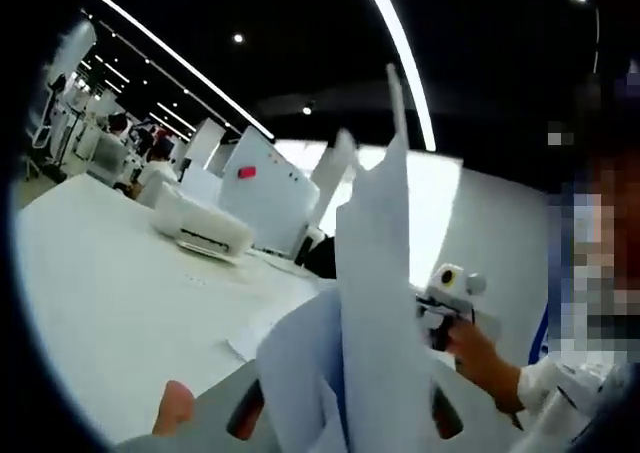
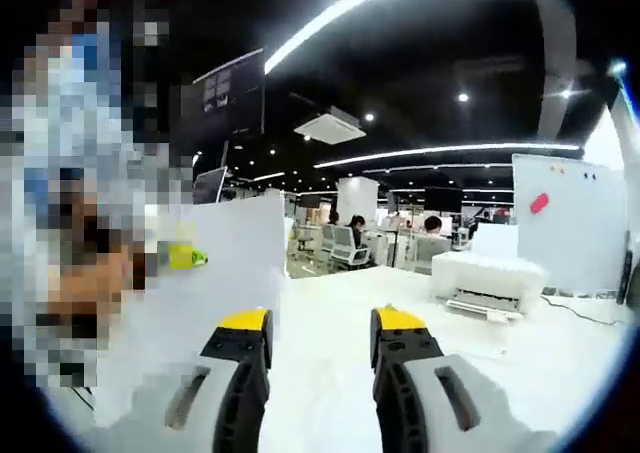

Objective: Organize the stack of printing papers by aligning and flattening the scattered papers on the table

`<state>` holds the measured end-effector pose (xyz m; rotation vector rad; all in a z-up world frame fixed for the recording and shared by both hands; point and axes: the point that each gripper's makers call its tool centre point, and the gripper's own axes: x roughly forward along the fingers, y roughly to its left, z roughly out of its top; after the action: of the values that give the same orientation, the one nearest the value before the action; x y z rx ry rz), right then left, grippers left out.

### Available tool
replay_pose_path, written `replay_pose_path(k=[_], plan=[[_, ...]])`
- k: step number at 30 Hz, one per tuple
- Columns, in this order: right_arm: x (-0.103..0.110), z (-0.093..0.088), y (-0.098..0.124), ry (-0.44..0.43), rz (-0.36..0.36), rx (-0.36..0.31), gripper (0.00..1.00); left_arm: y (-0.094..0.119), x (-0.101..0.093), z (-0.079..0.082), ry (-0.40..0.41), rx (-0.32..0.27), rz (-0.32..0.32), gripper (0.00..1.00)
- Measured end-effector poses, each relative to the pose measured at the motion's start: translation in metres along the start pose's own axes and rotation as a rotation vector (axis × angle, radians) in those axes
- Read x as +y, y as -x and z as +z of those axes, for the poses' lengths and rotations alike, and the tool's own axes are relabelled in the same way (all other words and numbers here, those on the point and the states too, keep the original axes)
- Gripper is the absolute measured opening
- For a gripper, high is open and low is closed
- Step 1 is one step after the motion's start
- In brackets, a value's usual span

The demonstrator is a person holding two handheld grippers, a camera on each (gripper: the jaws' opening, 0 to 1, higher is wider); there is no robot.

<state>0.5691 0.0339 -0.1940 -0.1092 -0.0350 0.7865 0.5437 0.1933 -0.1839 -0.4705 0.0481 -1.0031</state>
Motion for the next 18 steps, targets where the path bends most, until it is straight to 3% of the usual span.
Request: replay_pose_path(k=[3,7,11,18], plan=[[-0.019,-0.01,0.007,0.056,-0.059,0.03,0.53,0.002,0.0,0.002,-0.004,-0.008,-0.002,0.06],[-0.035,-0.018,0.013,0.051,-0.085,0.023,0.84,0.003,0.001,0.001,-0.006,-0.011,-0.001,0.06],[-0.049,-0.018,0.019,0.011,-0.129,-0.028,0.89,0.004,0.003,0.003,0.0,-0.019,0.001,0.06],[-0.069,-0.047,0.024,-0.016,-0.174,0.053,0.89,0.006,0.001,0.005,-0.006,-0.026,0.004,0.06]])
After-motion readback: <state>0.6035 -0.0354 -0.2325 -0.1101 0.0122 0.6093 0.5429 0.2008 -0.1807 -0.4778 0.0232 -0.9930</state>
